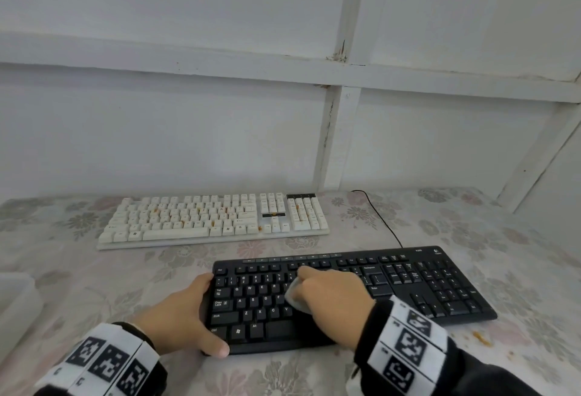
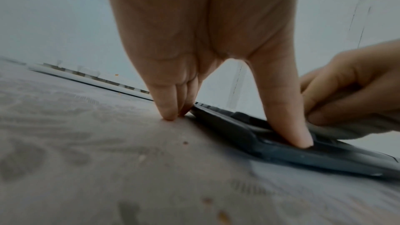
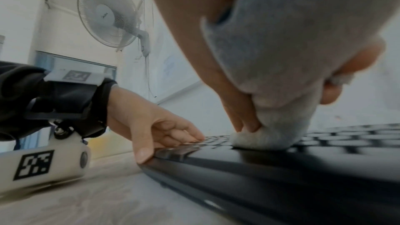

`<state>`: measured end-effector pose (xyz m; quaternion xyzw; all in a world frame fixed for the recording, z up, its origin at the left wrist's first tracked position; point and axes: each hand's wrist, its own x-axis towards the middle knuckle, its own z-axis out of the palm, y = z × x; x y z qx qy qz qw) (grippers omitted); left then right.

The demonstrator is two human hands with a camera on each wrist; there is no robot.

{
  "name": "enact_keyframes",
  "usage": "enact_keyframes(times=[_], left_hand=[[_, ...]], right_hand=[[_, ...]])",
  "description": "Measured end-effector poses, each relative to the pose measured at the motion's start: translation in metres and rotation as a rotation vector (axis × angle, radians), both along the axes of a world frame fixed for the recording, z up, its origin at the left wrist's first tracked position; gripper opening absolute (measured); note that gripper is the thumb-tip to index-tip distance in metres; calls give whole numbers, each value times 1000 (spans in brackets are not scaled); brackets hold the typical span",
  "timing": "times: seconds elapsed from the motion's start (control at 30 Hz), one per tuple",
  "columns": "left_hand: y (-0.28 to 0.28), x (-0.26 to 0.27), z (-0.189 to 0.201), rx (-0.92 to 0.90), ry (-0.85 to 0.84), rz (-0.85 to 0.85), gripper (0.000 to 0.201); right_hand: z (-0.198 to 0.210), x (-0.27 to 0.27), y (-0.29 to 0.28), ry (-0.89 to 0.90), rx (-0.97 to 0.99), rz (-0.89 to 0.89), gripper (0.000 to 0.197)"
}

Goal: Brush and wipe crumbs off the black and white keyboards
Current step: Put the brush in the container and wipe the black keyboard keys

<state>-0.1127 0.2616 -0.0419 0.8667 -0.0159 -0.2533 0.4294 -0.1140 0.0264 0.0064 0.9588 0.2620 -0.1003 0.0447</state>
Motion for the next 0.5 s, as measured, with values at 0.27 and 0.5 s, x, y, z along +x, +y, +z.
enact_keyframes(times=[0.27,0.5], left_hand=[[0,-1,0,16,-6,6,125],[-1,1,1,98,-29,-6,114]], right_hand=[[9,13,17,8,106,-47,36],[0,0,84,103,113,120,14]])
